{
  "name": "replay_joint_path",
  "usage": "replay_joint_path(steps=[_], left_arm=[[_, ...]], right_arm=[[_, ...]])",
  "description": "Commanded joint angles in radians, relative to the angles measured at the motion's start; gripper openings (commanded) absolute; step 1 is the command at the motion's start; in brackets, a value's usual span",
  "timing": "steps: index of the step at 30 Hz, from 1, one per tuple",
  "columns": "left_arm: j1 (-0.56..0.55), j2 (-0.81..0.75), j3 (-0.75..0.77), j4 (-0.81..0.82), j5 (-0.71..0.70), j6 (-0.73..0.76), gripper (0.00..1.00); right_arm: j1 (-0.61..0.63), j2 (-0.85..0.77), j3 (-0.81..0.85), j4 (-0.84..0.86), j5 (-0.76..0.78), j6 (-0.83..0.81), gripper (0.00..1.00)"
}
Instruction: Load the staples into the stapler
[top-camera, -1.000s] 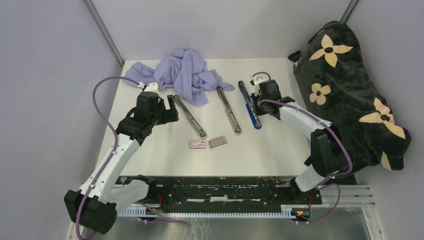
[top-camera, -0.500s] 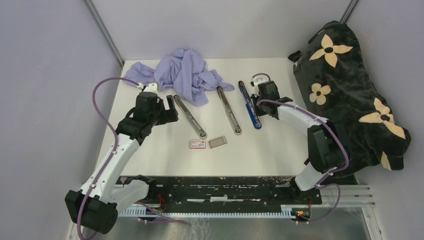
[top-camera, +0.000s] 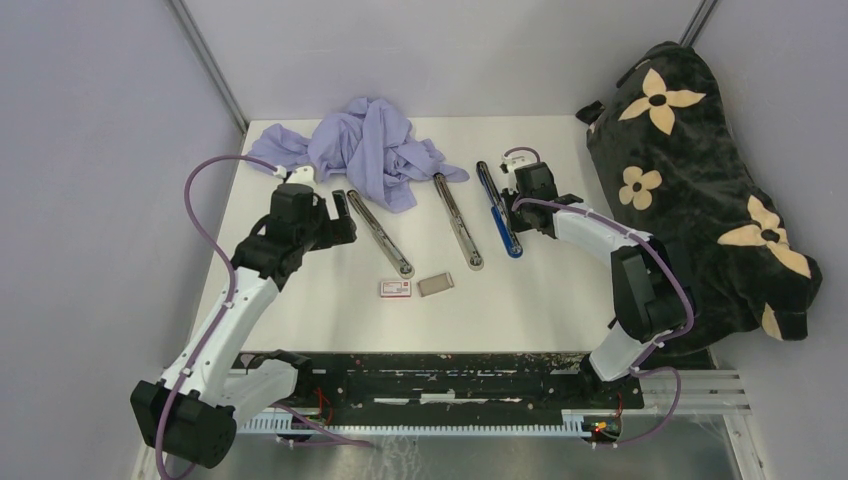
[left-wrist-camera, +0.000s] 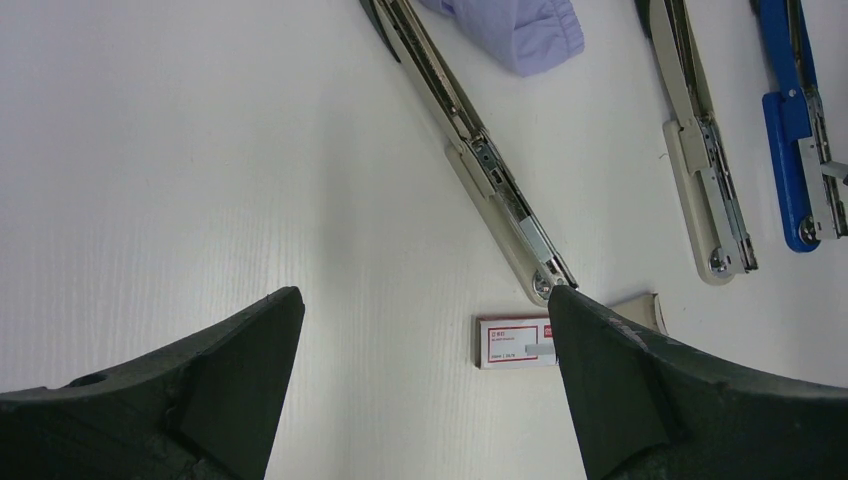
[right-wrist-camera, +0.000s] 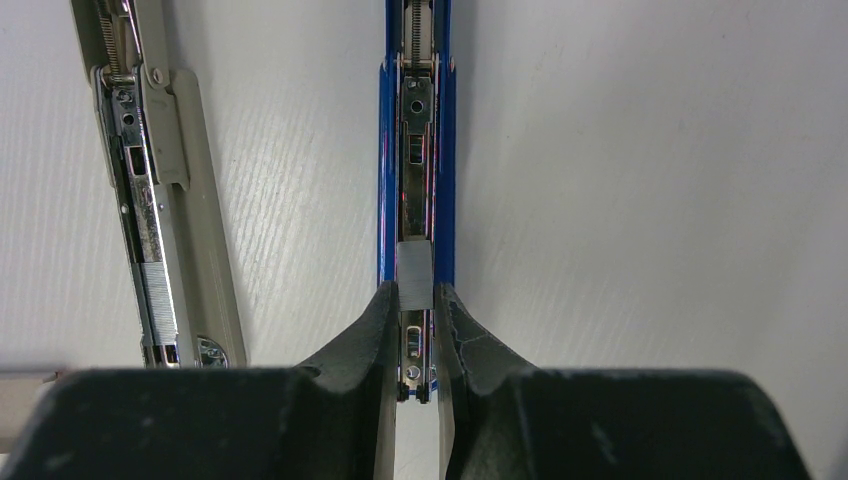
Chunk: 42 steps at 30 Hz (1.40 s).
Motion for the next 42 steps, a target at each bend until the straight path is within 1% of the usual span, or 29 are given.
replay_joint_path(steps=[1, 12, 17, 20, 25, 29, 33, 38, 42], left_arm=[[0.009, -0.005, -0.006, 0.047, 0.018, 0.000, 0.99], [0.020, -0.007, -0.012, 0.054, 0.037, -0.002, 0.99], [0.027, -0.010, -0.013, 0.056, 0.043, -0.004, 0.99], [0.030, -0.008, -0.016, 0.059, 0.049, -0.005, 0.99], [0.045, 0.003, -0.019, 0.070, 0.081, -0.015, 0.99], [0.083, 0.024, -0.031, 0.089, 0.136, -0.043, 1.00], [0.149, 0.053, -0.062, 0.131, 0.253, -0.101, 1.00], [0.226, 0.105, -0.111, 0.210, 0.375, -0.178, 1.00], [0.246, 0.161, -0.152, 0.272, 0.433, -0.240, 0.99]], right_arm=[[-0.003, 0.017, 0.000, 0.013, 0.008, 0.015, 0.16], [-0.003, 0.005, -0.002, -0.016, 0.004, 0.022, 0.33], [-0.003, -0.005, 0.000, -0.024, -0.007, 0.027, 0.36], [-0.003, -0.026, 0.008, -0.036, -0.037, 0.028, 0.39], [0.016, -0.071, 0.013, -0.041, -0.113, 0.043, 0.48], [0.079, -0.096, 0.002, 0.000, -0.161, 0.071, 0.57], [0.170, -0.094, -0.006, 0.056, -0.170, 0.084, 0.67], [0.293, -0.060, 0.006, 0.131, -0.168, 0.087, 0.77], [0.379, -0.025, 0.020, 0.185, -0.175, 0.095, 0.84]])
